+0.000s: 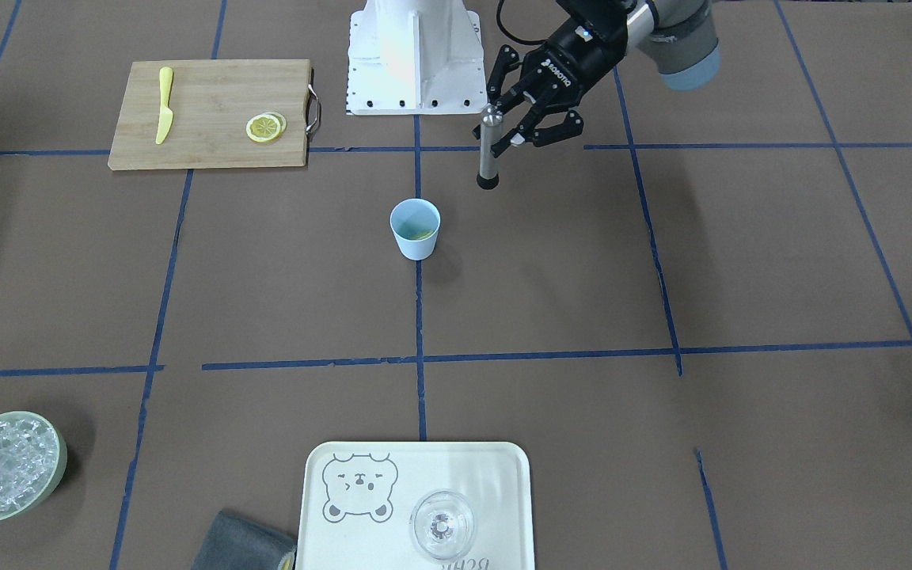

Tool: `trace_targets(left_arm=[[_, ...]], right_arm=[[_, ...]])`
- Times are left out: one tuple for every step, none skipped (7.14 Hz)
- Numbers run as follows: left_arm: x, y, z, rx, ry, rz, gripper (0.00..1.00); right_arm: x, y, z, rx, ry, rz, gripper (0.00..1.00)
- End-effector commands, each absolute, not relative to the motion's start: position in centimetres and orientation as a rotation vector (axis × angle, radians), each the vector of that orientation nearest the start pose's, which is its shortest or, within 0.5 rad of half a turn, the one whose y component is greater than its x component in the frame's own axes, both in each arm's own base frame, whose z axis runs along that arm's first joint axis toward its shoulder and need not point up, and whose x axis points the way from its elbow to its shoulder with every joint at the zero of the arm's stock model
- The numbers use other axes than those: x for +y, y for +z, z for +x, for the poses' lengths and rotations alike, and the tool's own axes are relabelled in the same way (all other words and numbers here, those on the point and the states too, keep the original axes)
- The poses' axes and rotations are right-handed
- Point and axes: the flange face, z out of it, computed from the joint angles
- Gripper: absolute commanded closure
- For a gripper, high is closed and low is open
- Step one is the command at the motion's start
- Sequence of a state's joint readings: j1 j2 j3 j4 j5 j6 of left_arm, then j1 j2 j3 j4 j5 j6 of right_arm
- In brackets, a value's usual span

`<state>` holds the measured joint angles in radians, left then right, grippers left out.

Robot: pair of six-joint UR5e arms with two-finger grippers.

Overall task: Squeeze lemon into cup
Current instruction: 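Lift the steel rod out of the cup and carry it back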

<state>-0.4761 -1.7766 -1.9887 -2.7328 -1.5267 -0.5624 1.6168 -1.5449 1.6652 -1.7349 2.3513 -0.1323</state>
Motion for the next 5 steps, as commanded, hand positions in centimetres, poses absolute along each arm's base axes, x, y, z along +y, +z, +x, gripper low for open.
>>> trace_targets(left_arm=[[-36.9,25.4,32.1,1.23,0.412,0.977,1.0],[-40.2,25.8,28.5,1.15,0.405,0.831,1.0],[-42.6,27.5,25.9,1.105,0.368,0.677,1.0],[-43.7,29.4,23.8,1.087,0.334,0.539,1.0],[-44.9,30.6,22.6,1.036,0.278,0.466,1.0]], right_arm=[[-49.3,61.7,8.6,-0.78,-0.064,0.026,0.0],[-49.2,61.7,8.6,-0.78,-0.064,0.025,0.0],[-49.3,61.7,8.6,-0.78,-0.065,0.026,0.0],[-49.2,61.8,8.5,-0.782,-0.063,0.021,0.0],[-49.2,62.0,8.5,-0.782,-0.046,0.01,0.0]])
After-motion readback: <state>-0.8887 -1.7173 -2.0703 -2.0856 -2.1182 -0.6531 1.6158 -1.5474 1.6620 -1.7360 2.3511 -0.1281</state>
